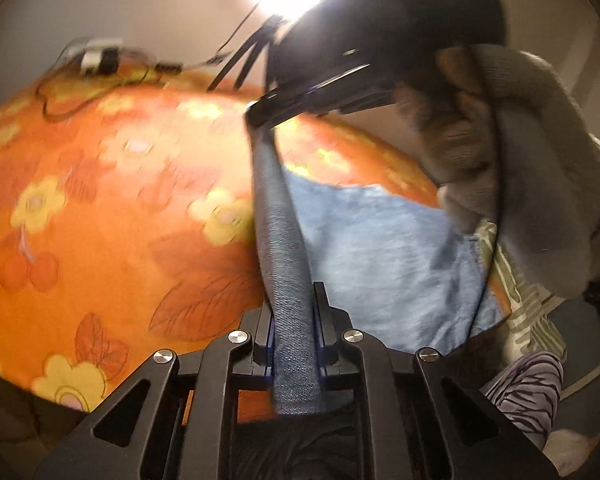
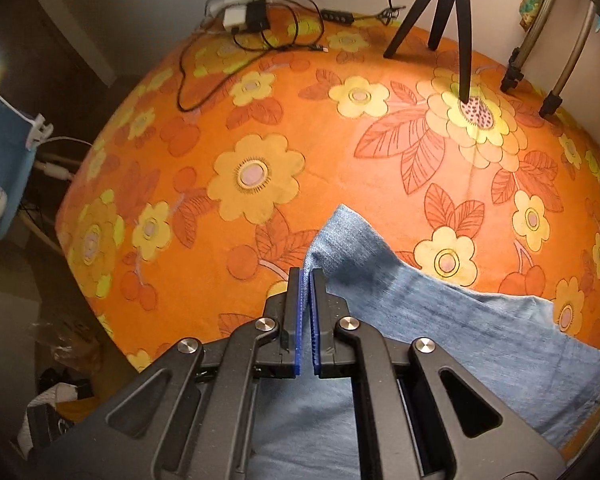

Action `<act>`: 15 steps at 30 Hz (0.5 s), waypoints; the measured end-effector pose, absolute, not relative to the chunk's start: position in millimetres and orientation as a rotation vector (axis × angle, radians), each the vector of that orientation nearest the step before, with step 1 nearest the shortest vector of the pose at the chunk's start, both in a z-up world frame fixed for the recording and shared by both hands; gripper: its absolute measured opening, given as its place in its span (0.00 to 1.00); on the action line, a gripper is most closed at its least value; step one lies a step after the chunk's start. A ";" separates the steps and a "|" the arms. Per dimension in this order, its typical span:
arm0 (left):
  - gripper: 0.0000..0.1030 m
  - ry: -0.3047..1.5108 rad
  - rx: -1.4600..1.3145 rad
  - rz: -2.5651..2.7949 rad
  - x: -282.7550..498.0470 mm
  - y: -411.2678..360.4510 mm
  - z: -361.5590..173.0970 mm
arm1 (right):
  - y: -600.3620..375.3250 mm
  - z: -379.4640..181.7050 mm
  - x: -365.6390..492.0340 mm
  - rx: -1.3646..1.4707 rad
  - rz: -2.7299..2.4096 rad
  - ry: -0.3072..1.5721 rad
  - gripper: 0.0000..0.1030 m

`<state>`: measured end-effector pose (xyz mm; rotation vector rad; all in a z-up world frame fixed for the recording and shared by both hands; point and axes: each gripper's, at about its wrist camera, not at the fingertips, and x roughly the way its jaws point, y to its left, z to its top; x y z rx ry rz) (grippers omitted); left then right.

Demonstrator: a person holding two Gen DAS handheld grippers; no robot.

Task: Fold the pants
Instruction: 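Close the right tool on the jeans edge while the left tool grips it too, then lift the jeans edge with both tools and fold it over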

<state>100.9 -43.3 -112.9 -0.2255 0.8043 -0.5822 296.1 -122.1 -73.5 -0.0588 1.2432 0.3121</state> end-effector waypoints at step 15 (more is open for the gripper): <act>0.12 0.681 -0.088 -0.767 81.2 -124.1 -57.9 | -229.9 -2.0 264.8 0.118 0.284 1.086 0.03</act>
